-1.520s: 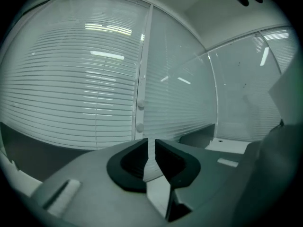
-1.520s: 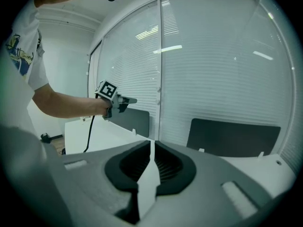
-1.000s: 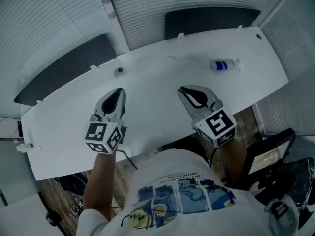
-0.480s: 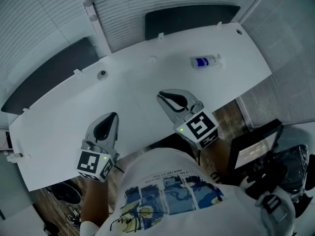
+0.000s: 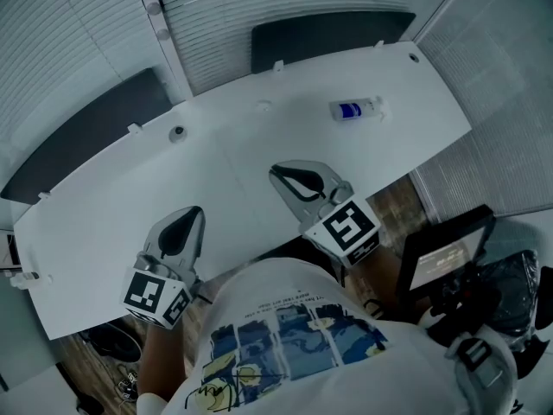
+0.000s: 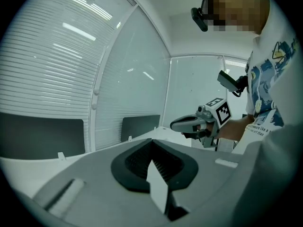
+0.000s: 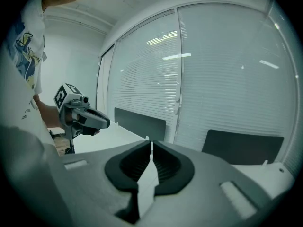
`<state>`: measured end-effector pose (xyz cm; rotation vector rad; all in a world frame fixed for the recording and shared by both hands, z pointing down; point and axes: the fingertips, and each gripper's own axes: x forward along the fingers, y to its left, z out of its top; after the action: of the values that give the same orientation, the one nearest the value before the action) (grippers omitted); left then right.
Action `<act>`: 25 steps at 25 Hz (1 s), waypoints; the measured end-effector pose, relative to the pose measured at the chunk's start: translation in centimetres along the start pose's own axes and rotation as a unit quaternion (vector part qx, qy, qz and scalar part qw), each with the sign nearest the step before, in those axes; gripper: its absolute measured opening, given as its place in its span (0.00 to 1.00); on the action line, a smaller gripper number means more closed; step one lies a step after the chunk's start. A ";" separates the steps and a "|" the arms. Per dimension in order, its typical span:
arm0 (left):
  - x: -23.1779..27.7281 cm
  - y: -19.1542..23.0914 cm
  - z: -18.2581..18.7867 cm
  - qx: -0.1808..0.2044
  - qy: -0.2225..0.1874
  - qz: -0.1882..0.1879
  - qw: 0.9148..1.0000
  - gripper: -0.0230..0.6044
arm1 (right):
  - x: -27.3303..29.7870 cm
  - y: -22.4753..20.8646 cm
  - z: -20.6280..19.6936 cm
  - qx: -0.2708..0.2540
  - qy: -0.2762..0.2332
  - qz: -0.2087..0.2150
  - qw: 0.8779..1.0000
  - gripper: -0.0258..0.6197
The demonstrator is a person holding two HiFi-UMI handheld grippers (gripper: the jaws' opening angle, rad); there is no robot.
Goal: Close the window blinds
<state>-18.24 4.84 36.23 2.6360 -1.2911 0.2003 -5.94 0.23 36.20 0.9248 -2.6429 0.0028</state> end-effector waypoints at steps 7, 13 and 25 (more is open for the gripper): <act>-0.6 -0.1 0.4 0.000 0.008 -0.015 1.000 0.04 | 0.5 0.9 0.5 -0.012 0.001 0.012 1.000 0.06; -1.1 0.4 -0.1 0.001 0.011 -0.008 1.000 0.04 | 0.5 1.4 0.5 -0.030 0.004 0.018 0.999 0.06; -0.6 -0.4 -1.1 0.003 0.021 -0.016 1.000 0.04 | 0.4 1.9 0.7 -0.031 0.001 0.024 0.999 0.06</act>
<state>-18.36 5.81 37.10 2.6398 -1.2355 0.2541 -7.66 1.42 35.84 0.8402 -2.6478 -0.0672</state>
